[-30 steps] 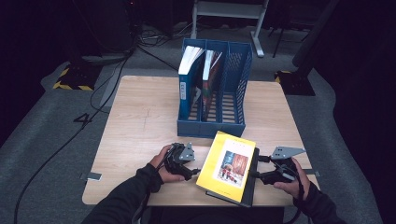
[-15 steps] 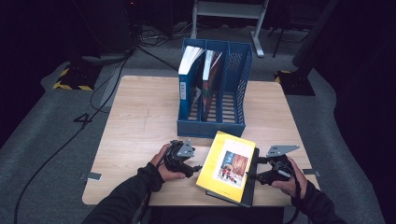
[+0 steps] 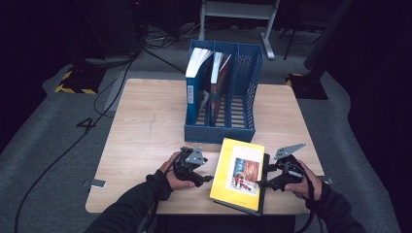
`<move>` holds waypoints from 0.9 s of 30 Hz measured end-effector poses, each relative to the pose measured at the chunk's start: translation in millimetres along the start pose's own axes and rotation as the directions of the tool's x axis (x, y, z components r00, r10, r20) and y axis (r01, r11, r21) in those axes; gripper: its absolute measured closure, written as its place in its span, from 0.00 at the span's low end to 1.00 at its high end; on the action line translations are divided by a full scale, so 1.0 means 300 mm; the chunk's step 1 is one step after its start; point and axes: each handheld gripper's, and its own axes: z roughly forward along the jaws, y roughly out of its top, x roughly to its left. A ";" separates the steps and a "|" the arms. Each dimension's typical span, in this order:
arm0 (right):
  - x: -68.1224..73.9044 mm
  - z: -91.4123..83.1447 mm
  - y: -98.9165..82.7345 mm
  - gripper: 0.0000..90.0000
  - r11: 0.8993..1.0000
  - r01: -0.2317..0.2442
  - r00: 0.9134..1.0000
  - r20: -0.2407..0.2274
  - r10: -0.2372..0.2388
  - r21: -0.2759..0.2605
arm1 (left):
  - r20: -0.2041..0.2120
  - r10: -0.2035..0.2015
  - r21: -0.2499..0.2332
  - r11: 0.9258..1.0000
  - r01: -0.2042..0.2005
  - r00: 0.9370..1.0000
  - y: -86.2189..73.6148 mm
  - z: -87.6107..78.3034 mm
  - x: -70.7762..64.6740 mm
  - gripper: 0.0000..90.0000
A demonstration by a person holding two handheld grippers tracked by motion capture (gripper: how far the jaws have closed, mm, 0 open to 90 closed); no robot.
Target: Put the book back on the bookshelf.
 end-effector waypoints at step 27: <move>0.006 -0.018 0.047 0.35 0.988 0.125 0.989 0.096 -0.116 -0.091 | -0.079 -0.039 0.025 0.999 0.041 0.996 0.038 0.103 0.080 0.29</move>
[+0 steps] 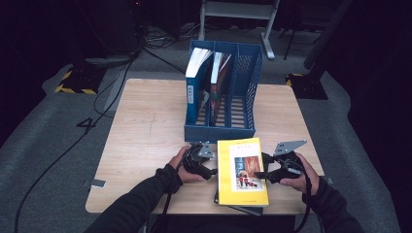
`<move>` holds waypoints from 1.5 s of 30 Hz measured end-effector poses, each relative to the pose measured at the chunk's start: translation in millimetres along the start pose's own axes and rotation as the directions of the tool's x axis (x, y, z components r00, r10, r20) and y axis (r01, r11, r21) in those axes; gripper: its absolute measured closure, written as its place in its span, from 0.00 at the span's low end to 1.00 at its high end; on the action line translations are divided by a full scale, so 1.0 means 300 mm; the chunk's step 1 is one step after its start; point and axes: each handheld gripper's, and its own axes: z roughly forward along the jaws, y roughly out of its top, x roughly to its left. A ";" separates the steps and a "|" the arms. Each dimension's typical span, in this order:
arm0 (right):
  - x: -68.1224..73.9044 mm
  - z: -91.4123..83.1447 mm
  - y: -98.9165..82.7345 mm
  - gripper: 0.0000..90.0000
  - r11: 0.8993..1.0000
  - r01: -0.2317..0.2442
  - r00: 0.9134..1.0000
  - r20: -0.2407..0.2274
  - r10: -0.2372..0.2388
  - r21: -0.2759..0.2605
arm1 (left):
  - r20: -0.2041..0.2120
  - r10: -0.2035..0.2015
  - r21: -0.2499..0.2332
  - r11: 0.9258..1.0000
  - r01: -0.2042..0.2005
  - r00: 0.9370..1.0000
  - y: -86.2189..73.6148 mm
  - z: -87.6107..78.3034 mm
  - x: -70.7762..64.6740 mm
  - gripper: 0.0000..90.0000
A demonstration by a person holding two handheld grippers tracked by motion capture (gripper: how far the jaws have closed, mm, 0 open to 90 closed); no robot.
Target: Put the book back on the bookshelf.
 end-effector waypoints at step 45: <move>0.028 -0.011 0.002 0.37 0.987 -0.009 0.994 -0.110 0.027 0.159 | -0.055 -0.065 -0.014 0.998 0.065 0.996 0.013 0.024 0.074 0.35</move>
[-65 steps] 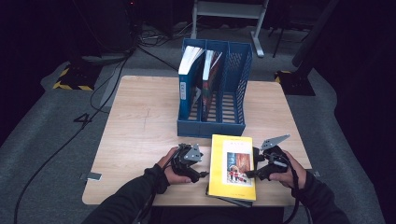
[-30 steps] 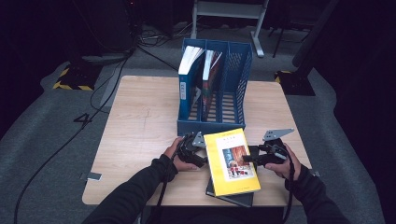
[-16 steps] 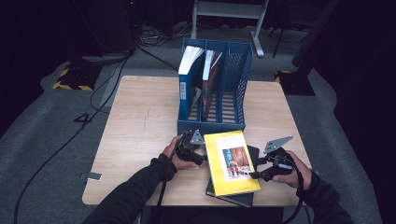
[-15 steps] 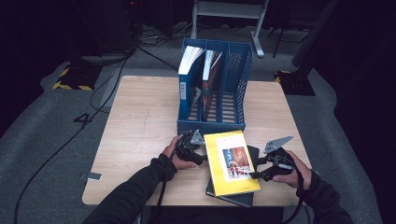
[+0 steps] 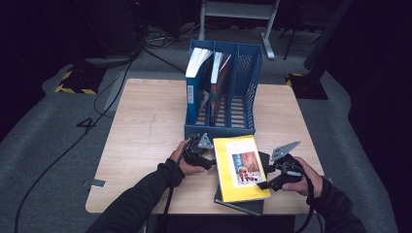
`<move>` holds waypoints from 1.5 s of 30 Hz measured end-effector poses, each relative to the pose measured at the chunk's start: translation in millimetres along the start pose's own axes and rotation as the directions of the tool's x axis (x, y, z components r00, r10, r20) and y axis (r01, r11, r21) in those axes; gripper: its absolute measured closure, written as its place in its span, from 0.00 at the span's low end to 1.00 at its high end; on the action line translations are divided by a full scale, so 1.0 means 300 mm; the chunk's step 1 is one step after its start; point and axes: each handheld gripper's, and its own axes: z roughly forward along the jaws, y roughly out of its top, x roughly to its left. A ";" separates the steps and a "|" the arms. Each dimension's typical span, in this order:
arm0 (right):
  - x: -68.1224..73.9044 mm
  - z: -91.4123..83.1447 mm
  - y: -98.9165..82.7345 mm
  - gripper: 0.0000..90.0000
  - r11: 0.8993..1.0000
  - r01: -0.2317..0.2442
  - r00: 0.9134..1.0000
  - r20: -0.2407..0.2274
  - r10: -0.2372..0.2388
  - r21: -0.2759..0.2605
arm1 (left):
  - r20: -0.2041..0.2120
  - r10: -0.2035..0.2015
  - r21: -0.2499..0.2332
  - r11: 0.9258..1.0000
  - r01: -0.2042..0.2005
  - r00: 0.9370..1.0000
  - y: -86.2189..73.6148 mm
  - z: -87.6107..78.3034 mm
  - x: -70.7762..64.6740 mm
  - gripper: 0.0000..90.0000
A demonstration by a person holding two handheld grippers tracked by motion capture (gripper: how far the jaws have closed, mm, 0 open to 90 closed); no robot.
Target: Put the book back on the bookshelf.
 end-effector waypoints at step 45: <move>0.040 -0.046 -0.005 0.76 0.877 0.194 0.978 0.017 -0.208 -0.440 | 0.164 0.053 -0.223 0.975 -0.015 0.985 0.158 -0.140 -0.008 0.67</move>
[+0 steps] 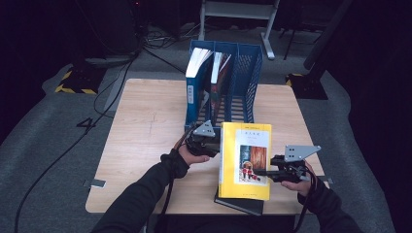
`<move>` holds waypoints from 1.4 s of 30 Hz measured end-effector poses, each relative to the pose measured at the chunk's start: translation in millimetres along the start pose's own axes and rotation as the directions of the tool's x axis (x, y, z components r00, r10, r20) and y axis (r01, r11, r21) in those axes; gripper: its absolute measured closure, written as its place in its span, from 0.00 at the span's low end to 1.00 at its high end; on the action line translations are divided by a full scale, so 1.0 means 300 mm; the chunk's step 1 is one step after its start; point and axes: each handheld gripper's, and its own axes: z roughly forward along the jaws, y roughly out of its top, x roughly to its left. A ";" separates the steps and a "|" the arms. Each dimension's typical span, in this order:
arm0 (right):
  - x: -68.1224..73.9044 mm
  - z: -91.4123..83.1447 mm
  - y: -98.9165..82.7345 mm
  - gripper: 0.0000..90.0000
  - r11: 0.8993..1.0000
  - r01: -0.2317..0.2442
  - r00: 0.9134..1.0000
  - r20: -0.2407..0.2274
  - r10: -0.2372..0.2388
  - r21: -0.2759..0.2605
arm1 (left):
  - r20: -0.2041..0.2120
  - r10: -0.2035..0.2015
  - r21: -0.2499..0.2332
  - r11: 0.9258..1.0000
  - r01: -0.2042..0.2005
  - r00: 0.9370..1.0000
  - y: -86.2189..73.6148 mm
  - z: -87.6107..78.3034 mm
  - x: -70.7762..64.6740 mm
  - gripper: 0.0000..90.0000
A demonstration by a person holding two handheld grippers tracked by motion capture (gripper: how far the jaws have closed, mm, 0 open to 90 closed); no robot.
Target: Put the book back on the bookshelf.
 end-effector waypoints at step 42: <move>0.044 -0.039 -0.023 0.93 0.986 0.153 0.944 0.304 -0.128 -0.060 | -0.051 0.072 -0.158 0.984 -0.079 0.996 0.135 -0.092 -0.078 0.52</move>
